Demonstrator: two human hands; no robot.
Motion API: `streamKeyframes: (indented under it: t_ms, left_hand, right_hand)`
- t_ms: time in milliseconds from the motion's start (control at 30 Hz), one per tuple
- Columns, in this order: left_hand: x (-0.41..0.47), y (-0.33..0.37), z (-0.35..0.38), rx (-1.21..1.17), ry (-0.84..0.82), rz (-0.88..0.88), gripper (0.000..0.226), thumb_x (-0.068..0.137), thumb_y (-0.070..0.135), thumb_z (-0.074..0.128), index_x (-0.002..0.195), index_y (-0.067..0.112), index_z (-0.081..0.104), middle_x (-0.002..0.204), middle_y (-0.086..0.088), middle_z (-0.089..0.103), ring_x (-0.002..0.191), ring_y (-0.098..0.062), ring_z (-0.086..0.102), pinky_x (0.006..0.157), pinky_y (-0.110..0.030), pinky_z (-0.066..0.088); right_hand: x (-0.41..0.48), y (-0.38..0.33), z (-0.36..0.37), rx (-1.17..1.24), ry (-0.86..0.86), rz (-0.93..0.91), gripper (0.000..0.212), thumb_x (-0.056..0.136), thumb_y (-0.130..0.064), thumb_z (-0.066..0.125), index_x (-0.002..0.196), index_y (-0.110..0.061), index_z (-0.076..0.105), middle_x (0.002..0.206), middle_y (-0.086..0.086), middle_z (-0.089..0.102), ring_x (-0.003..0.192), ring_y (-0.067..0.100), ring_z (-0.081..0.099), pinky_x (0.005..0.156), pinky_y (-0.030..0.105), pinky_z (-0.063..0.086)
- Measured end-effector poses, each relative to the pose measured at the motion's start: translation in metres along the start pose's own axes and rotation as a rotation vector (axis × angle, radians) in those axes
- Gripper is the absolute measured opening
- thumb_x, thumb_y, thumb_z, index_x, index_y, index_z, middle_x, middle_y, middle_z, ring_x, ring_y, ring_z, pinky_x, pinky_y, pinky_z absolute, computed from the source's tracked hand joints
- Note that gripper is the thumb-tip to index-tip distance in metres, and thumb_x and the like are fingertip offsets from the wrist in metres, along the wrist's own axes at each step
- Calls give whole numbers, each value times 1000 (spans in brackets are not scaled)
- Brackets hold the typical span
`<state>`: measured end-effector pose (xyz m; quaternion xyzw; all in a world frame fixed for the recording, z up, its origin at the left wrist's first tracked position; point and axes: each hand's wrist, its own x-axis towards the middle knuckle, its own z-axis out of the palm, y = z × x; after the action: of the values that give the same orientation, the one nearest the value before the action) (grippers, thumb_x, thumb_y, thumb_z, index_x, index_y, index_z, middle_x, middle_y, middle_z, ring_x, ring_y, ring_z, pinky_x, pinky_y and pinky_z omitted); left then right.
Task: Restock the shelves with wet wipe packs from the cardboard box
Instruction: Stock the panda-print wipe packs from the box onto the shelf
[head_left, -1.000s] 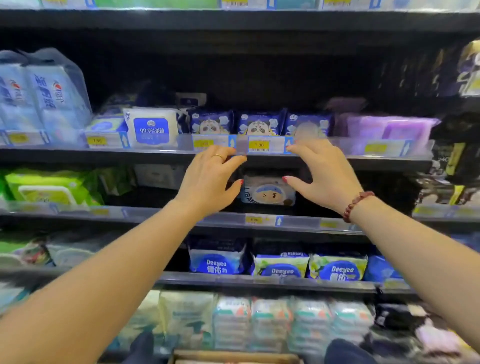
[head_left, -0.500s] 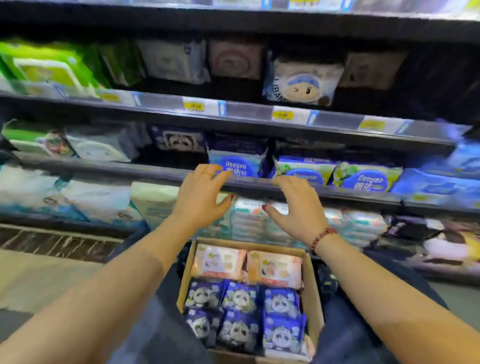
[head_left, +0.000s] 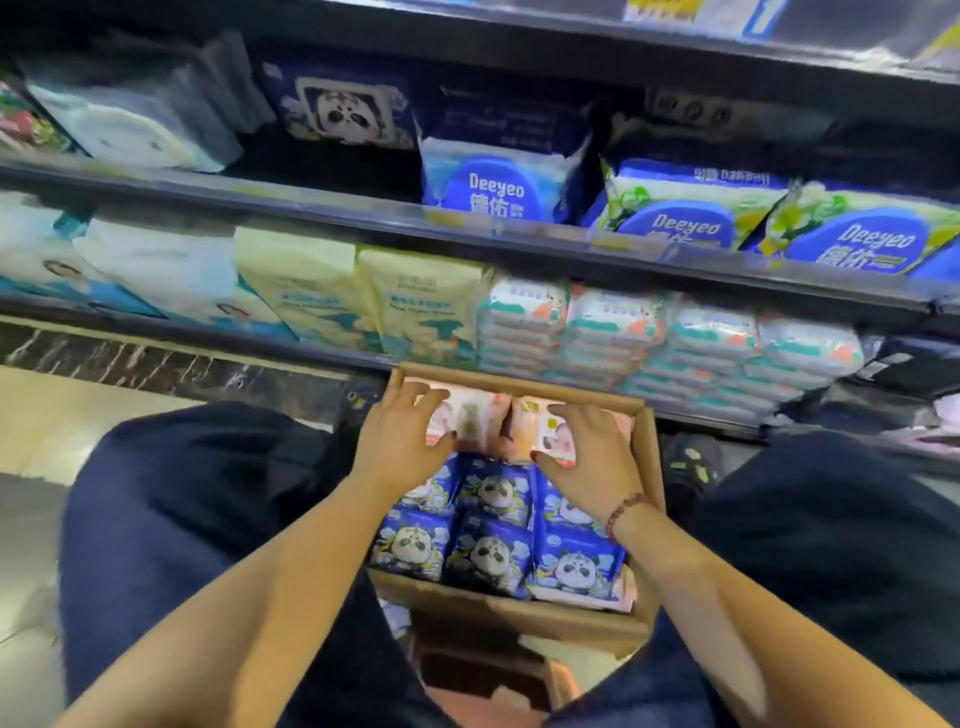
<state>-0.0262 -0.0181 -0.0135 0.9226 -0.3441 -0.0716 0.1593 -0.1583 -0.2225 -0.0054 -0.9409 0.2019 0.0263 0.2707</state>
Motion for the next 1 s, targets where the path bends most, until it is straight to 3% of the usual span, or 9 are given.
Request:
streamKeyframes:
  t_ms: [100, 200, 300, 400, 533, 633, 733, 900, 1000]
  left_hand:
    - [-11, -14, 29, -10, -18, -23, 48, 73, 37, 61, 112, 9, 66, 124, -20, 59, 115, -45, 55, 63, -45, 57]
    - [-19, -26, 56, -73, -76, -134, 58, 73, 42, 54, 120, 9, 63, 117, -13, 60, 115, -39, 53, 75, -46, 55]
    - [-24, -34, 77, -178, -149, -311, 60, 79, 42, 55, 132, 14, 54, 130, -10, 52, 123, -32, 46, 90, -43, 50]
    - [-30, -41, 93, -327, -172, -447, 64, 83, 31, 67, 141, 19, 44, 143, -8, 39, 123, -27, 47, 93, -40, 50]
    - [-36, -47, 106, -401, -147, -527, 66, 83, 26, 71, 142, 17, 43, 147, -8, 35, 124, -21, 47, 93, -22, 38]
    - [-33, -48, 115, -416, -196, -590, 68, 84, 25, 70, 144, 19, 40, 150, -10, 31, 136, -24, 35, 104, -31, 35]
    - [-30, -47, 120, -434, -195, -654, 66, 86, 19, 70, 144, 19, 38, 151, -12, 30, 137, -27, 36, 105, -33, 37]
    - [-22, -46, 124, -420, -250, -752, 69, 86, 19, 70, 146, 22, 35, 150, -12, 30, 100, -17, 57, 97, -33, 44]
    - [-15, -48, 125, -378, -343, -786, 77, 85, 27, 72, 148, 26, 30, 145, -13, 35, 103, -22, 59, 96, -35, 45]
  right_hand:
    - [-3, 12, 25, 14, -80, 38, 54, 83, -31, 67, 132, -17, 50, 132, 7, 49, 127, 28, 41, 105, 38, 33]
    - [-2, 19, 50, 0, -178, 86, 57, 84, -36, 64, 136, -20, 45, 139, 6, 44, 130, 26, 38, 107, 36, 32]
    - [-2, 21, 73, 3, -276, 143, 60, 87, -40, 60, 141, -24, 38, 142, 2, 40, 133, 22, 33, 107, 36, 34]
    - [-2, 21, 94, 30, -329, 207, 61, 88, -39, 60, 142, -25, 36, 144, 2, 36, 135, 22, 32, 109, 37, 34]
    - [0, 24, 114, 66, -392, 286, 58, 86, -38, 62, 138, -27, 39, 138, 6, 39, 130, 26, 38, 105, 36, 37]
    - [5, 25, 122, 70, -429, 339, 56, 87, -37, 61, 138, -28, 40, 133, 9, 41, 114, 26, 51, 93, 32, 45]
    - [9, 23, 127, 106, -430, 388, 51, 88, -35, 59, 135, -29, 40, 118, 12, 52, 80, 24, 61, 74, 32, 51]
    - [15, 26, 139, 119, -472, 403, 54, 89, -35, 57, 138, -30, 34, 92, 10, 63, 68, 26, 62, 62, 33, 53]
    - [19, 26, 141, 222, -494, 443, 70, 90, -31, 60, 147, -30, 20, 79, 3, 61, 55, 14, 53, 49, 24, 44]
